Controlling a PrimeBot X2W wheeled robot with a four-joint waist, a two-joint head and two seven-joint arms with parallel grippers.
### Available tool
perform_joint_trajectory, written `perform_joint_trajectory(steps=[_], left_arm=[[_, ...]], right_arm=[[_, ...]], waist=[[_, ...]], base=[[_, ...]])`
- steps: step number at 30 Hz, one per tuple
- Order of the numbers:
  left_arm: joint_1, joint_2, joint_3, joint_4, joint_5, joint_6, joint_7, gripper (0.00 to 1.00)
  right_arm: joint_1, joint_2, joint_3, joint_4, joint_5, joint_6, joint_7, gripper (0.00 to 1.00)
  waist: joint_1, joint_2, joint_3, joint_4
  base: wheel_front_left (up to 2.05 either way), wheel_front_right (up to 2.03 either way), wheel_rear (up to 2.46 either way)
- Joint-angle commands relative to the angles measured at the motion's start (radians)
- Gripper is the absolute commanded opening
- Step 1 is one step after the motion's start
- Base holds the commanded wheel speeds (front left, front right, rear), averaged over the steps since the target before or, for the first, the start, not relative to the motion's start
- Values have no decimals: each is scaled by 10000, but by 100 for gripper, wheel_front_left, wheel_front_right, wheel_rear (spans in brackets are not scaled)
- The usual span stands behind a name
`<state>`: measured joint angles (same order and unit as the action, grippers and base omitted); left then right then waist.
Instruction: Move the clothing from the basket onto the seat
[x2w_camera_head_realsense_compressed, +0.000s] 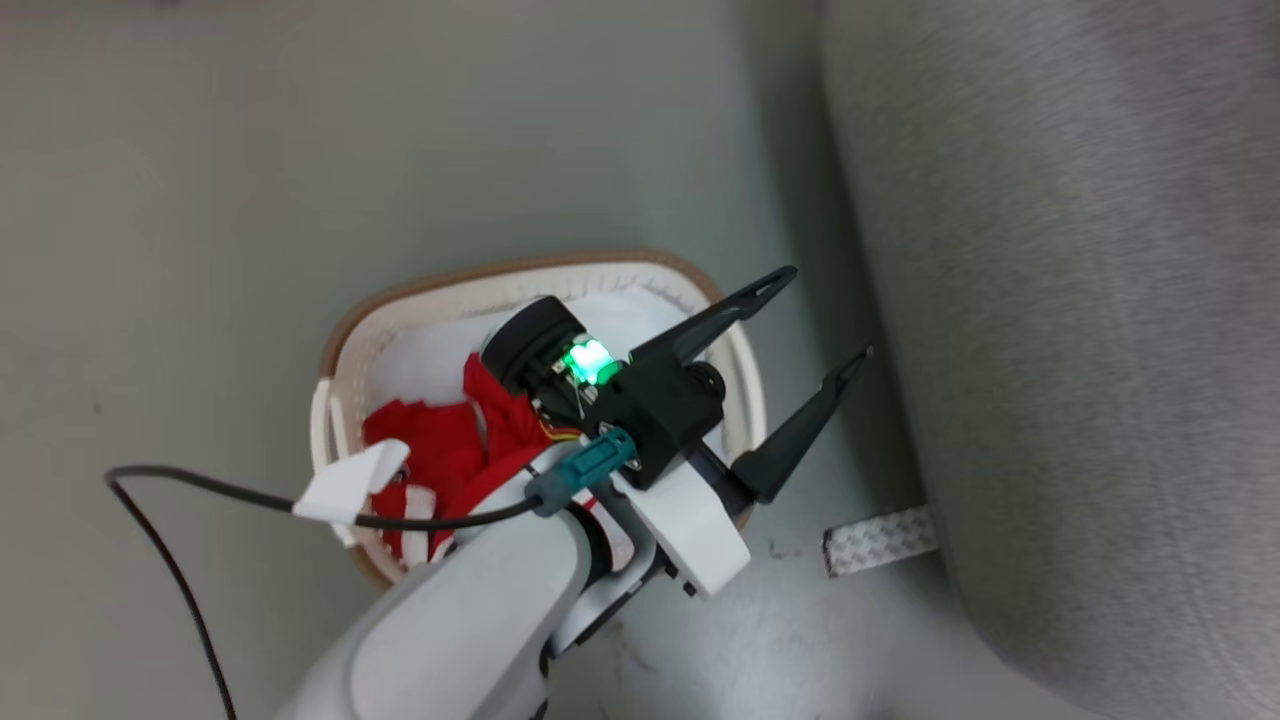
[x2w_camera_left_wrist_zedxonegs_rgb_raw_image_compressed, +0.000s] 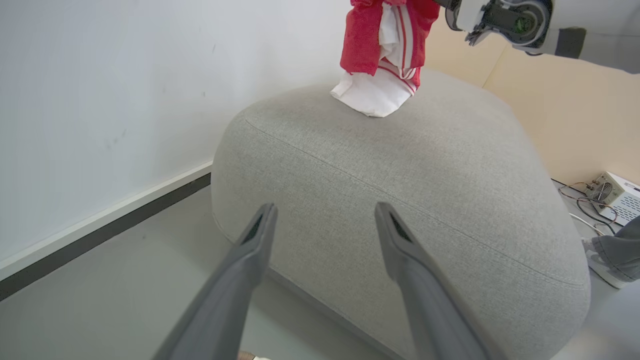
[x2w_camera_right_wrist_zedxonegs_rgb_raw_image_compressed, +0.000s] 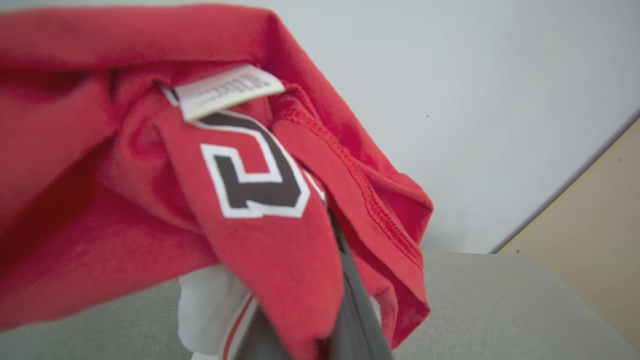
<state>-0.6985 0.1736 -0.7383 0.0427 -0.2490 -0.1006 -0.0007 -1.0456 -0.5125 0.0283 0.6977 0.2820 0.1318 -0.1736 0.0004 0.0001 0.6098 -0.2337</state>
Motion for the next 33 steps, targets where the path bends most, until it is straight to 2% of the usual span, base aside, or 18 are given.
perform_joint_trajectory(steps=[1,8,9,10,11,12,17,23,33], left_arm=[[-216,96,91,-88,104,12,-81,100],[-315,196,394,-21,-94,146,-455,100],[-286,203,432,17,-128,186,-517,100],[-242,211,479,52,-163,203,-582,100],[-189,228,519,84,-202,232,-633,100],[-137,262,569,129,-224,277,-684,100],[242,560,822,346,-331,515,-990,100],[1061,885,1225,616,-657,878,-1335,100],[2596,1123,1854,1016,-1186,1571,-2233,100]], right_arm=[[-449,-250,-409,176,-496,-21,-58,0],[-901,-241,-2431,1320,-1862,-21,-93,0],[-789,-187,-2742,1515,-2074,-21,-161,7],[-640,-86,-2982,1706,-2278,-21,-224,29],[-505,22,-3172,1834,-2445,-21,-295,69],[-402,55,-3322,1929,-2689,-21,-371,100],[204,568,-3509,1906,-3313,-21,-705,100],[1445,1025,-3419,1400,-3380,-21,-856,100],[3926,2029,-2747,-477,-3195,-22,-912,100]], waist=[[-4,-1,1176,797],[-4,-1,1613,1166],[-4,-1,1587,1197],[-4,-1,1532,1219],[-4,-1,1458,1228],[-4,-1,1369,1224],[-4,-1,742,1053],[-4,-1,-442,881],[-4,-1,-2732,909]], base=[[0,0,0],[0,0,0],[0,0,0],[0,0,0],[0,0,0],[0,0,0],[0,0,0],[0,0,0],[0,0,0]])
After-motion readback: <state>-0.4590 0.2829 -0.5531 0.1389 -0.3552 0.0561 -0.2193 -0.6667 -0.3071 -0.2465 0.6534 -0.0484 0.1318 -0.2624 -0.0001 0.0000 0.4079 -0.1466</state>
